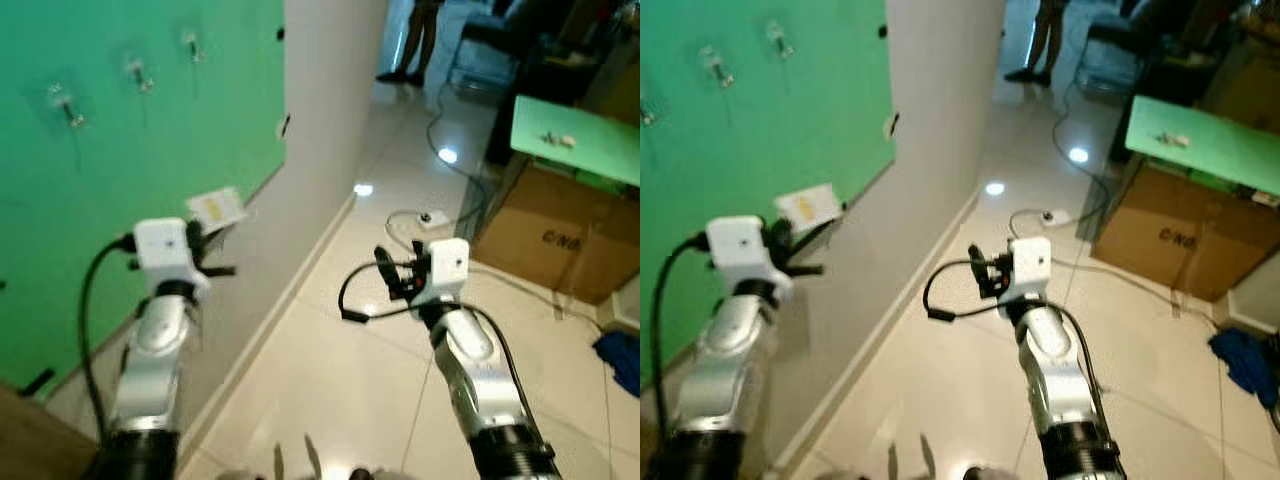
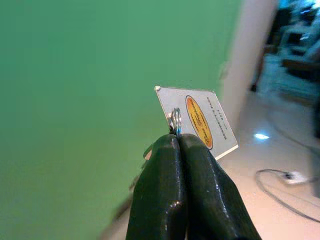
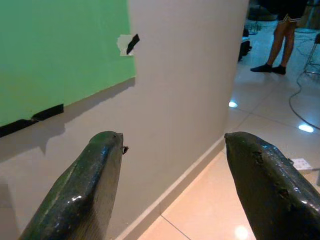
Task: Hang keys on a hook
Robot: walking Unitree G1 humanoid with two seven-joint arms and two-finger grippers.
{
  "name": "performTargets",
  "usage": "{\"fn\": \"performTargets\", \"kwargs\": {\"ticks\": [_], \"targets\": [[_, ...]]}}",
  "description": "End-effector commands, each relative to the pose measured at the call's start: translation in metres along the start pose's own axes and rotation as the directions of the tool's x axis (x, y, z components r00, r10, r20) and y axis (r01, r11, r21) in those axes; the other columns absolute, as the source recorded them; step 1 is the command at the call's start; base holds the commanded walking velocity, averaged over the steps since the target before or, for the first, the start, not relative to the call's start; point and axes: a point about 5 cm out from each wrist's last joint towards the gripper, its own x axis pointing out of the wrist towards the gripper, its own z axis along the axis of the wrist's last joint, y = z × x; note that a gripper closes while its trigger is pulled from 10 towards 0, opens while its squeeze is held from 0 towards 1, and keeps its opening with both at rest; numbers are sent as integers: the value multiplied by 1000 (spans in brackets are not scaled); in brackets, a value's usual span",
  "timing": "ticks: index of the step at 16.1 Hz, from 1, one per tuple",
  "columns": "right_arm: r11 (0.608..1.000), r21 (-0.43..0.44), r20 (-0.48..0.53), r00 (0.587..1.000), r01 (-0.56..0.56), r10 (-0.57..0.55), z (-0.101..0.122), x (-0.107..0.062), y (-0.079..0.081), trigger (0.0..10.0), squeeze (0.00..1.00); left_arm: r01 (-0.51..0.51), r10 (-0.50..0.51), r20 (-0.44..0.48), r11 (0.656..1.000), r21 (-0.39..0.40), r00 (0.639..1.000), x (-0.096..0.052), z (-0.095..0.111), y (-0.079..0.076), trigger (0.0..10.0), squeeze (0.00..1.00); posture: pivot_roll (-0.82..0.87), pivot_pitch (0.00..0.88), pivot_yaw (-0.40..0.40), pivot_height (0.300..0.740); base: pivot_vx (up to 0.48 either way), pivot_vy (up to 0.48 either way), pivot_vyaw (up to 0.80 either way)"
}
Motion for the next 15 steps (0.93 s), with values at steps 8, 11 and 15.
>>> {"fn": "performTargets", "kwargs": {"ticks": [8,11,15], "targets": [[997,-72,102,995,-5,12,27,13,-3,10000,204,-203,197,49,949,243,979,-38,-3,32,10000,0,-3,8,-62,740,0,-420,0],[996,-65,92,994,-54,60,26,18,3,10000,286,-226,214,75,939,258,974,-34,1,31,10000,0,23,3,-77,740,0,-91,0],[993,-48,77,991,-107,111,21,19,12,10000,333,-114,111,33,982,153,993,-27,-1,24,10000,0,35,1,-88,740,0,0,0]]}}
